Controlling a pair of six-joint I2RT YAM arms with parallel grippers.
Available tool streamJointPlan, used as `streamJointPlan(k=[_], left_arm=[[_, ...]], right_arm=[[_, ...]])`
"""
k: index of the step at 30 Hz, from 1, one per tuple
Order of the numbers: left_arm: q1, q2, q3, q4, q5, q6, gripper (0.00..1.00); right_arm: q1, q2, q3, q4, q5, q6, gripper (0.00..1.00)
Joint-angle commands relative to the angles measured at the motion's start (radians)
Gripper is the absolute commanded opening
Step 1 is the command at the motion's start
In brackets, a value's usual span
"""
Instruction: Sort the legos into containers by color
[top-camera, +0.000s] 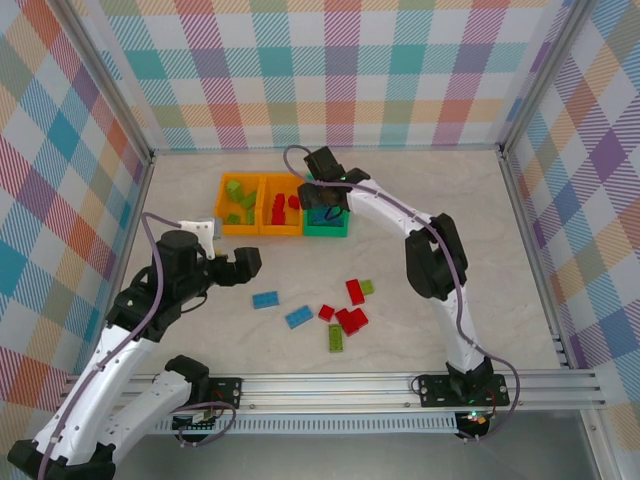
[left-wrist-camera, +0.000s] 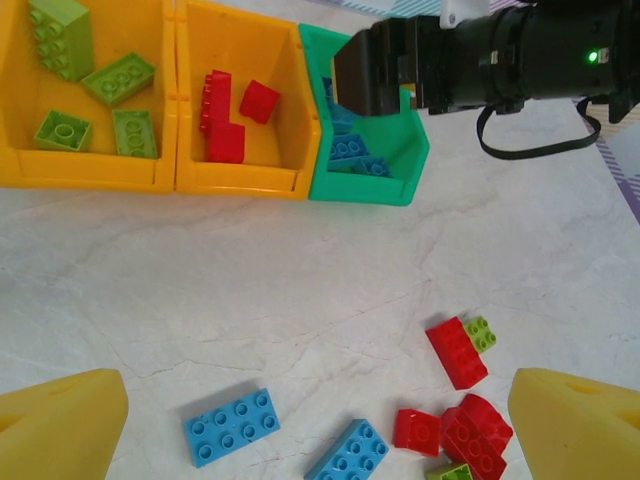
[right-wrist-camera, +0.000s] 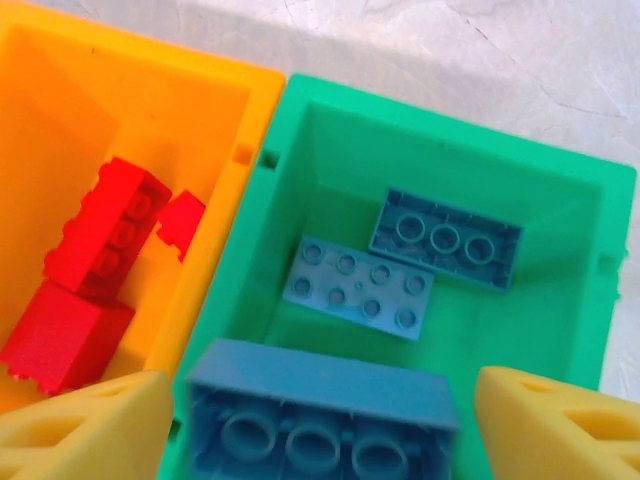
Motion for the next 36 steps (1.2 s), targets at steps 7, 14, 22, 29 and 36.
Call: streamJointPlan(k=[7, 14, 22, 29, 36], left_arm=[[-0.003, 0.061, 0.020, -0.046, 0.107, 0.054, 1.00], [-0.174, 0.127, -0.019, 0.041, 0.114, -0.020, 0.95], [-0.498, 0.479, 0.046, 0.138, -0.093, -0.080, 0.91], [-0.588, 0.841, 0.200, 0.091, -0.154, -0.034, 0.64], [-0.588, 1.008, 0.263, 0.046, -0.077, -0.008, 0.62]], right_arm=[[-0.012, -0.081, 0.075, -0.115, -0.026, -0.027, 0.94], [-0.011, -0.503, -0.365, 0.013, -0.183, 0.013, 0.99], [-0.012, -1.015, -0.884, 0.096, -0.257, 0.104, 1.00], [-0.012, -1.250, -1.066, 0.016, -0.215, 0.136, 1.00], [-0.012, -1.252, -1.068, 0.012, -0.214, 0.125, 1.00]])
